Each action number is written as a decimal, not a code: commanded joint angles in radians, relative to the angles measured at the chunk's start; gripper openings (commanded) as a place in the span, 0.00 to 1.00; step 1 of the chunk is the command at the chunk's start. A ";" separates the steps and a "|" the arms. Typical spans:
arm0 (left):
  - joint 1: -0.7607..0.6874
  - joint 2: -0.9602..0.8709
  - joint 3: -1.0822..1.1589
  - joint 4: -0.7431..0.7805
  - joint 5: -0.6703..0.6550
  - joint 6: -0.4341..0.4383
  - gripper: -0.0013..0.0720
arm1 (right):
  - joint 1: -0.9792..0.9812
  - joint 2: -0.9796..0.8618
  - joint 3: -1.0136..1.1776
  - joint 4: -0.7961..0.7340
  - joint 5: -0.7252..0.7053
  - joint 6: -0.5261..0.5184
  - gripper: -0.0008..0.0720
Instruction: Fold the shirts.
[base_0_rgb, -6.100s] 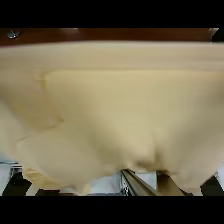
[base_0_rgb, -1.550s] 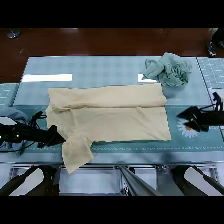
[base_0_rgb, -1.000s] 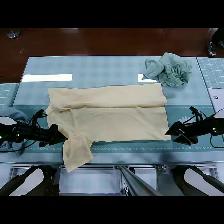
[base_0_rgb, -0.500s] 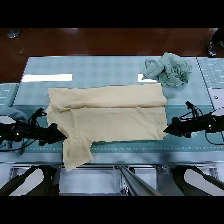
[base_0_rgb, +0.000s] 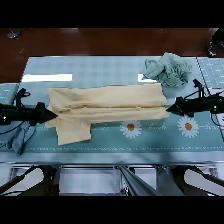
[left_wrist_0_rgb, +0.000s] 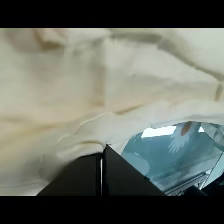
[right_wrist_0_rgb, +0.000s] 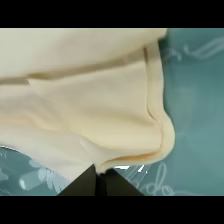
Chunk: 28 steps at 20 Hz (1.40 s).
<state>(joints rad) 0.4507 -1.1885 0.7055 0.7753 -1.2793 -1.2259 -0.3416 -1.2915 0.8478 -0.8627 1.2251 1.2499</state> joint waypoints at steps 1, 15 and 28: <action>-0.070 -0.126 0.150 -0.062 0.094 -0.012 0.06 | 0.056 -0.110 0.134 0.055 -0.091 0.039 0.04; -0.129 -0.538 0.655 -0.057 0.100 -0.113 0.06 | 0.090 -0.468 0.518 0.125 -0.134 0.126 0.04; -0.018 -0.451 0.731 0.291 -0.119 -0.199 0.97 | -0.054 -0.448 0.585 0.060 0.031 0.108 0.86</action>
<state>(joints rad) 0.3637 -1.7191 1.4269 0.8757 -1.3491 -1.3640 -0.3225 -1.7782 1.4170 -0.7158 1.1530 1.3552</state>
